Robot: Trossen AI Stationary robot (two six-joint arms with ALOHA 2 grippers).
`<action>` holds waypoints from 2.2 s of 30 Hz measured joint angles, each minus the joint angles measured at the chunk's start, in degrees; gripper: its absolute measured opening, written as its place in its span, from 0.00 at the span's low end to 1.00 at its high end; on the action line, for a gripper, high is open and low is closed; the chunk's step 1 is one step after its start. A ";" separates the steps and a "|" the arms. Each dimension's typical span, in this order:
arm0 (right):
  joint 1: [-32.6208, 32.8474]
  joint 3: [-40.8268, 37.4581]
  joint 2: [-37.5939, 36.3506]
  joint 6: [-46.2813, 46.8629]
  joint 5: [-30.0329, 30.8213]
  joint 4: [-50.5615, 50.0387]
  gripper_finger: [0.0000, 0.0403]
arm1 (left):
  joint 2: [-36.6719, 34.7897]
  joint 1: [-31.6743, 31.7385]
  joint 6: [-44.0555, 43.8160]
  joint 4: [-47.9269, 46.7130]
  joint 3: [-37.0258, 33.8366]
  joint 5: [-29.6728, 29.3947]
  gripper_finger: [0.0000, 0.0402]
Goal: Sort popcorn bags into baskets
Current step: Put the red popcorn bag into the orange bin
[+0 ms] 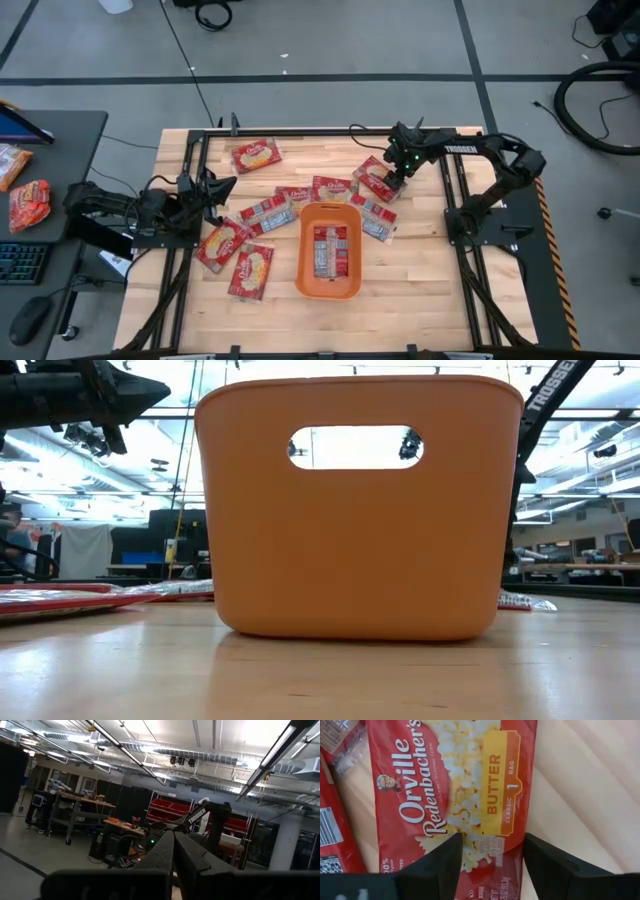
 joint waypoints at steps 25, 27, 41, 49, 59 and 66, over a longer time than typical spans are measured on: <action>-0.52 -0.49 -4.20 -1.77 1.33 0.01 0.02 | 0.01 0.00 -0.44 -0.42 0.00 0.00 0.04; -0.36 -0.44 -4.55 -1.80 1.53 -0.36 0.01 | 0.00 0.00 -0.45 -0.42 0.00 0.00 0.04; 8.19 10.71 -18.88 1.73 6.15 -12.14 0.00 | 0.00 0.00 -0.44 -0.44 -0.01 0.00 0.04; 17.56 14.57 -27.55 5.24 6.12 -12.79 0.00 | 0.00 0.00 -0.46 -0.44 0.00 0.01 0.04; 32.06 17.46 -30.12 11.87 6.21 -4.27 0.00 | 0.00 0.00 -0.44 -0.42 0.00 0.01 0.04; 39.64 17.50 -27.94 16.49 6.57 0.10 0.00 | 0.01 0.00 -0.40 -0.44 0.00 0.01 0.04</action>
